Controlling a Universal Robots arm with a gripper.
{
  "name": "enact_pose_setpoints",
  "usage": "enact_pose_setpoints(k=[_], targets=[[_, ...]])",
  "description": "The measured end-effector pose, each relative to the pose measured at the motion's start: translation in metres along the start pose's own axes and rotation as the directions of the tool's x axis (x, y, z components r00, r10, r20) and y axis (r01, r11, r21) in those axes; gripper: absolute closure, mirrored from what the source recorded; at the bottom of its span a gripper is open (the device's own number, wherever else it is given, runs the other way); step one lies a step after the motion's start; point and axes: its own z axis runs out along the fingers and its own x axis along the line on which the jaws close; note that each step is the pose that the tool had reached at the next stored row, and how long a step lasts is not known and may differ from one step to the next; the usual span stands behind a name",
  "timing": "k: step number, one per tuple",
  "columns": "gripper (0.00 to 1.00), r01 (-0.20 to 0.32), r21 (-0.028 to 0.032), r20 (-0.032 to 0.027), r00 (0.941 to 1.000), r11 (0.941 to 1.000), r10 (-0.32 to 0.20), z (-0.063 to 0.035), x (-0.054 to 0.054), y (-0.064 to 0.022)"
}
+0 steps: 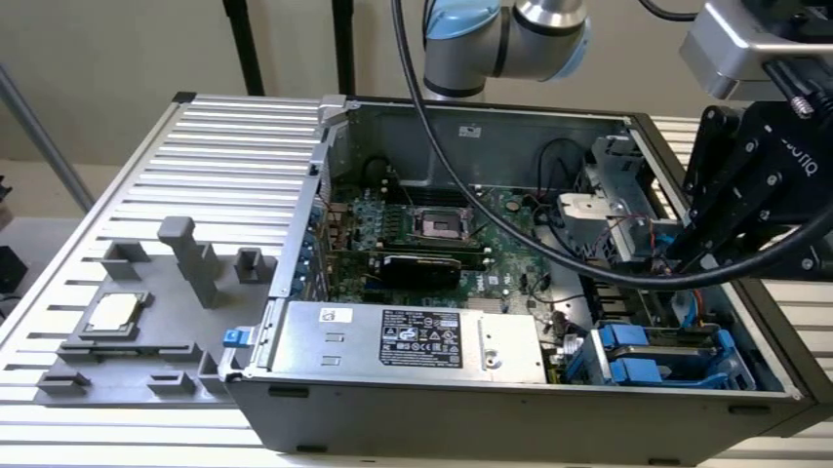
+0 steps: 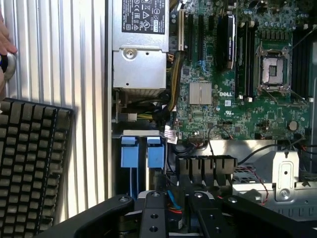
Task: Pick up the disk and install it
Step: 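Insert the second disk wire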
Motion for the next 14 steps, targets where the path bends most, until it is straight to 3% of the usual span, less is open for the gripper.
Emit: enact_pose_setpoints(k=[5, 7, 9, 10, 14], targets=[[0.73, -0.001, 0.0003, -0.0113, 0.9999, 1.0, 0.001, 0.0052, -0.01, -0.0024], [0.62, -0.002, 0.0005, -0.0161, 0.9999, 1.0, 0.002, 0.0078, -0.013, -0.0041], [0.62, -0.003, 0.0007, -0.0199, 0.9998, 1.0, 0.003, 0.0105, -0.016, -0.0062], [0.55, -0.003, 0.0008, -0.0213, 0.9998, 1.0, 0.003, 0.012, -0.017, -0.0074], [0.55, -0.01, 0.0017, -0.0257, 0.9996, 0.9999, 0.01, 0.0175, -0.02, -0.0123]])
